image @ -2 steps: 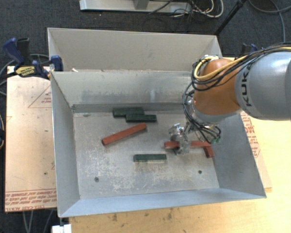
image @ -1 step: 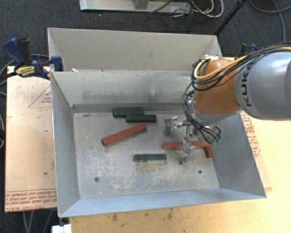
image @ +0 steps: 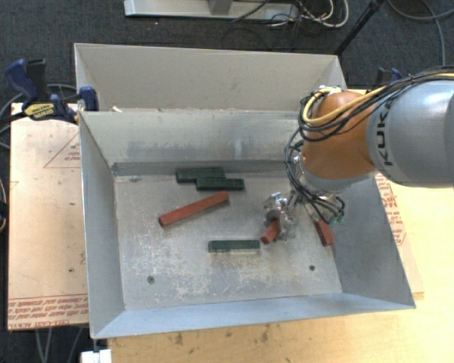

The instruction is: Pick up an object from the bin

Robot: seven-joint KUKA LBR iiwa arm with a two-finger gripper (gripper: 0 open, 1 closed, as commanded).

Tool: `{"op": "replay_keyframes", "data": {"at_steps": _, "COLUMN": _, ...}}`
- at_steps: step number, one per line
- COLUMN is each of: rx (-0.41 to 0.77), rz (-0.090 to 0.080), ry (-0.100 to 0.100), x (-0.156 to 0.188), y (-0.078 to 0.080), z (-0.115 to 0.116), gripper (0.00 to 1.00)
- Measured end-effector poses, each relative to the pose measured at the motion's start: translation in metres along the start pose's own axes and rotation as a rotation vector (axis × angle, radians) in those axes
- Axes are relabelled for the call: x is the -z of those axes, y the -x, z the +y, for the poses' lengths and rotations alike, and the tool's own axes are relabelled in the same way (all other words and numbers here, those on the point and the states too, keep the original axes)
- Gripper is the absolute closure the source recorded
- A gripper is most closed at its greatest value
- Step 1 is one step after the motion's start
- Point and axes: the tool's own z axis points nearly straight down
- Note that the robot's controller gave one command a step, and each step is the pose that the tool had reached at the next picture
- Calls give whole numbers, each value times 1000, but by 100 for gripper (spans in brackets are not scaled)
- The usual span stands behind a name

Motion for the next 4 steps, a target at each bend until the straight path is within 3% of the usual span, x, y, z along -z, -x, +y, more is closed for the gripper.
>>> {"op": "replay_keyframes", "data": {"at_steps": 1, "rx": 688, "rz": -2, "ry": -2, "x": 0, "y": 5, "z": -39, "gripper": 100}}
{"op": "replay_keyframes", "data": {"at_steps": 2, "rx": 635, "rz": -6, "ry": -9, "x": 170, "y": -27, "z": -98, "gripper": 100}}
{"op": "replay_keyframes", "data": {"at_steps": 3, "rx": 639, "rz": -2, "ry": 0, "x": 164, "y": -27, "z": -95, "gripper": 100}}
{"op": "replay_keyframes", "data": {"at_steps": 4, "rx": 639, "rz": -2, "ry": 0, "x": 164, "y": -27, "z": -95, "gripper": 0}}
